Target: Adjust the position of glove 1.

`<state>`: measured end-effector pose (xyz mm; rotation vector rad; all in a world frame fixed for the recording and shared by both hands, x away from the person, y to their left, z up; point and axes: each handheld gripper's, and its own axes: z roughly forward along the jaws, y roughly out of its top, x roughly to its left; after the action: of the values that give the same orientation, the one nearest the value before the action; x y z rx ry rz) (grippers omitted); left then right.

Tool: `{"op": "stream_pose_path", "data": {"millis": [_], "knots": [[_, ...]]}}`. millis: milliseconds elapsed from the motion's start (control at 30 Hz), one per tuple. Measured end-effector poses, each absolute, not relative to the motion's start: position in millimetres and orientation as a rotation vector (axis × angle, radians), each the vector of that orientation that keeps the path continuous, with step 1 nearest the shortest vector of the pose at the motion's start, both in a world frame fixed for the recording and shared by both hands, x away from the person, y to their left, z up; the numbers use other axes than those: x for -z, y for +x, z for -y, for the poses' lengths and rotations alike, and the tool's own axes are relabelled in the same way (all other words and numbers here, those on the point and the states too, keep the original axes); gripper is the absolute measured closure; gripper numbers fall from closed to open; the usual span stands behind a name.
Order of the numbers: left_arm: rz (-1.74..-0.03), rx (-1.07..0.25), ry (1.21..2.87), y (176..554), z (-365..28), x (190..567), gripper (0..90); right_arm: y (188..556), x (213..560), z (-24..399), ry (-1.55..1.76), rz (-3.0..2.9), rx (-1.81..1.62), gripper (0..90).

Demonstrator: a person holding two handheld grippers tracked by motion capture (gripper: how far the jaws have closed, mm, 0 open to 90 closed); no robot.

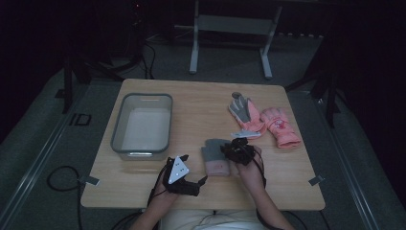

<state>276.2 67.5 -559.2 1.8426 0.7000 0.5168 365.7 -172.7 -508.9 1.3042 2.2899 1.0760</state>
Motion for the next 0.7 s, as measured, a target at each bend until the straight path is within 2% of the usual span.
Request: {"op": "stream_pose_path", "data": {"millis": [167,333,367,400,567,700], "knots": [[-0.705,-0.436,1.904,278.3,-59.0,544.1,0.0,377.2,497.1,189.8,1.208,-2.321,-1.113,62.1],[-0.643,-0.383,1.992,281.7,-47.9,536.6,0.0,389.7,489.6,197.0,1.133,-2.346,-1.148,60.4],[-0.579,-0.378,2.02,285.2,-41.1,534.4,0.0,396.6,489.8,197.4,1.116,-2.357,-1.14,60.4],[-0.547,-0.375,2.026,287.4,-39.2,534.1,4.7,399.5,490.8,197.2,1.117,-2.363,-1.138,60.5],[-0.443,-0.37,2.075,301.0,-29.9,533.5,15.4,412.7,503.3,192.9,1.142,-2.391,-1.116,60.5],[-0.347,-0.36,2.162,307.3,-22.0,536.0,29.4,417.2,514.2,190.2,1.183,-2.402,-1.104,56.6]]}}
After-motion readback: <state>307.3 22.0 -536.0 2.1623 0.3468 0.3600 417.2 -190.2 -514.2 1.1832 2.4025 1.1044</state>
